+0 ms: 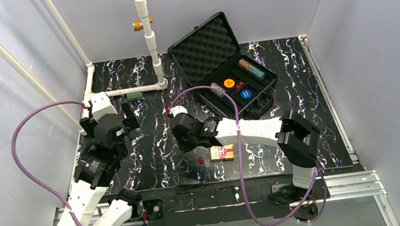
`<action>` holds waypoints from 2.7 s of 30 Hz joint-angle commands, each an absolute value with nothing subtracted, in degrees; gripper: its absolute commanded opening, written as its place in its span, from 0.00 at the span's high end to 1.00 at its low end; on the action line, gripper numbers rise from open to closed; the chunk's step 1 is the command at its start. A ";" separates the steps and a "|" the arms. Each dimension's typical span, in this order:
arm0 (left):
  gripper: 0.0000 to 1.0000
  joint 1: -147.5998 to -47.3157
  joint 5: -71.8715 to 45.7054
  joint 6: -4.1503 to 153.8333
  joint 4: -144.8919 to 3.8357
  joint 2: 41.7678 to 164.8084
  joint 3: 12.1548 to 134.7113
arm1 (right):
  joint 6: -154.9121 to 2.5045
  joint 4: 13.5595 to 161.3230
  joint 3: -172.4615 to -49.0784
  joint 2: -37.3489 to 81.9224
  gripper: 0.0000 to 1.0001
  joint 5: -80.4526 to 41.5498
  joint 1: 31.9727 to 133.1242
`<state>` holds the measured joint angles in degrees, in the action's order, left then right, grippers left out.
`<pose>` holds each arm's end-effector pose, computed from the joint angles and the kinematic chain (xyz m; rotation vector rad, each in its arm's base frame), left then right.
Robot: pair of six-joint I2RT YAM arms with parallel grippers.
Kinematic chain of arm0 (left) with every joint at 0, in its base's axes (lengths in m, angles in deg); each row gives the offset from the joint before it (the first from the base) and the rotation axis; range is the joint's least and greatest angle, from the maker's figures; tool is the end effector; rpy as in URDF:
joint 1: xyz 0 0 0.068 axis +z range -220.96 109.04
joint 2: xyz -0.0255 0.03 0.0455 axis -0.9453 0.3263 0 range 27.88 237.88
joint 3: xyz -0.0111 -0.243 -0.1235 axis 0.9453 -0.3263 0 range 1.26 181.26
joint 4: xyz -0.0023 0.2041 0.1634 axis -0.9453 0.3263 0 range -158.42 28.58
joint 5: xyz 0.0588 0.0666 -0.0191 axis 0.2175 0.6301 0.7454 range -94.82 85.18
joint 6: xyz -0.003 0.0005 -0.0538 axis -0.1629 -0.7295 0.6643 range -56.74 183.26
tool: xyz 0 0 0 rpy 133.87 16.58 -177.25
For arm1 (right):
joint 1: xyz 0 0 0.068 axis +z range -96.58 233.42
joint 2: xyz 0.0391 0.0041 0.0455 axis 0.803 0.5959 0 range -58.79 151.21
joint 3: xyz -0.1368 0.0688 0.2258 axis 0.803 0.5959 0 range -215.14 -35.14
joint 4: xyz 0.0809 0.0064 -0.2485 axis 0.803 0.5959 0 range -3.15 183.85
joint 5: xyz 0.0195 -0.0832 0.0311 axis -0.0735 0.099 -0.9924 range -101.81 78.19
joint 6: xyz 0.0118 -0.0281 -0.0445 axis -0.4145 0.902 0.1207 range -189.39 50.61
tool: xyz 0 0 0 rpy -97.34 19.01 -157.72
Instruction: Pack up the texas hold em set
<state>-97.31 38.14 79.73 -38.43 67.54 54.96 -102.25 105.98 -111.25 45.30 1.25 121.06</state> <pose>0.1327 -0.0387 0.3721 -0.3568 1.7398 0.1551 0.1608 0.3694 0.2280 -0.6241 2.3595 0.5579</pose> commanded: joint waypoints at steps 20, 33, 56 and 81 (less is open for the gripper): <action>0.02 -97.06 38.00 78.48 -39.47 68.99 54.35 | -91.36 110.44 -113.98 32.53 0.99 11.89 111.53; 0.02 -97.06 36.44 78.47 -39.53 69.67 54.38 | -90.09 114.18 -117.68 33.96 0.99 11.34 94.19; 0.02 -97.08 34.76 78.58 -39.46 69.28 54.52 | -109.44 126.60 -134.49 50.78 0.99 11.05 81.02; 0.02 -97.06 33.98 78.12 -39.65 70.23 54.61 | -121.60 123.51 -135.61 60.27 0.99 4.90 76.65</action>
